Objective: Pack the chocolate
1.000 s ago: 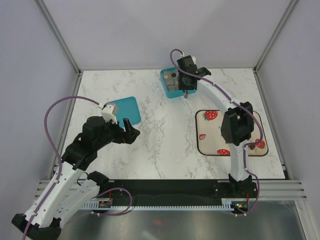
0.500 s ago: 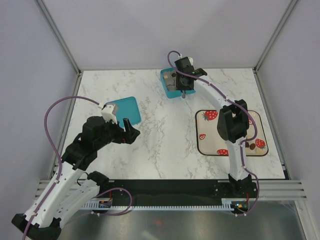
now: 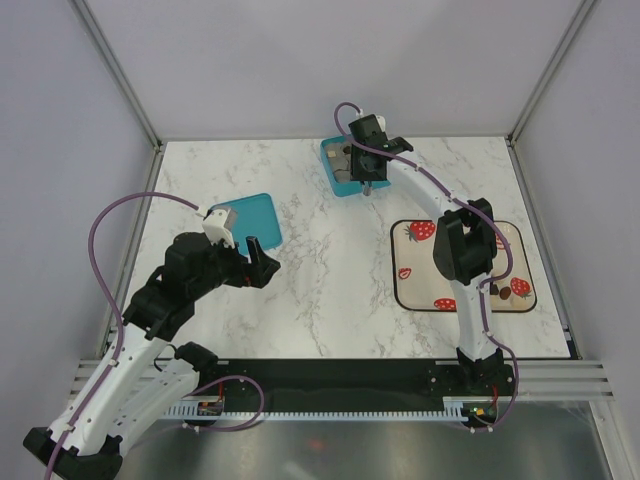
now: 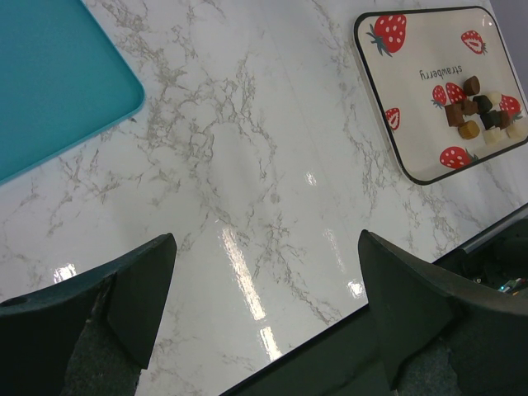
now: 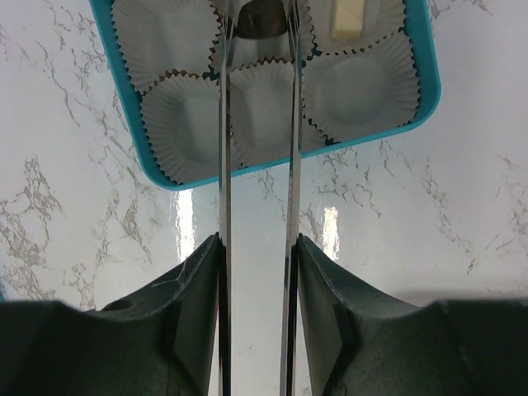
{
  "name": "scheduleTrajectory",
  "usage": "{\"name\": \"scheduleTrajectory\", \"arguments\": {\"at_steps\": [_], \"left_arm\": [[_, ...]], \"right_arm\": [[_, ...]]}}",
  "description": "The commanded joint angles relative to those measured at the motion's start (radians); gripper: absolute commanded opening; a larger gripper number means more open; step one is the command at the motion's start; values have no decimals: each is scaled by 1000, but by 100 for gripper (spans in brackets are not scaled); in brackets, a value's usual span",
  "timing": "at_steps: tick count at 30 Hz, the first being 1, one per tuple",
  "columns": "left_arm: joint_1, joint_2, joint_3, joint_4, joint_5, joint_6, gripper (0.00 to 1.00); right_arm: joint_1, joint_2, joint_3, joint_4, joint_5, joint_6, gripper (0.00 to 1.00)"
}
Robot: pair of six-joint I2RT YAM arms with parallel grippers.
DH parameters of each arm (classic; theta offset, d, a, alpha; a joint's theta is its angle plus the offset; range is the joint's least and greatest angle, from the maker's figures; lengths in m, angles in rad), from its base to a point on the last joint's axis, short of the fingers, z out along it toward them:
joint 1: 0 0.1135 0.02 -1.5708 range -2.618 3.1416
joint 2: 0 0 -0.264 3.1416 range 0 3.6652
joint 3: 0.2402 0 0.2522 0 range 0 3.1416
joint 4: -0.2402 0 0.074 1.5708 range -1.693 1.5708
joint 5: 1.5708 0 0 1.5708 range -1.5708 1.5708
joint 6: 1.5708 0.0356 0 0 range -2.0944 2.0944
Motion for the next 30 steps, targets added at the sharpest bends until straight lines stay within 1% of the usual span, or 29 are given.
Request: {"name": "scheduleTrajectory", "arguments": {"at_steps": [1, 10, 16, 17, 22, 25, 26, 27, 30], "left_arm": [[-2, -4, -1, 19, 0, 33, 99], [-2, -5, 0, 18, -2, 33, 99], [-2, -7, -1, 19, -2, 32, 99], [0, -8, 0, 17, -2, 32, 99], [-2, -10, -1, 19, -2, 32, 99], [0, -10, -1, 17, 0, 32, 99], [-2, -10, 0, 17, 0, 33, 99], [-2, -10, -1, 17, 0, 32, 99], [-2, -8, 0, 18, 4, 32, 99]], "right_arm": [[2, -15, 31, 35, 24, -18, 48], [2, -74, 28, 34, 32, -35, 49], [3, -189, -15, 8, 35, -24, 48], [5, -231, -32, -3, 35, -13, 48], [3, -388, -225, -26, 32, 13, 47], [5, -509, -355, -77, 47, 28, 47], [5, -579, -395, -84, 46, 31, 47], [3, -615, -467, -92, 49, 40, 47], [2, -742, -582, -153, 70, 62, 47]]}}
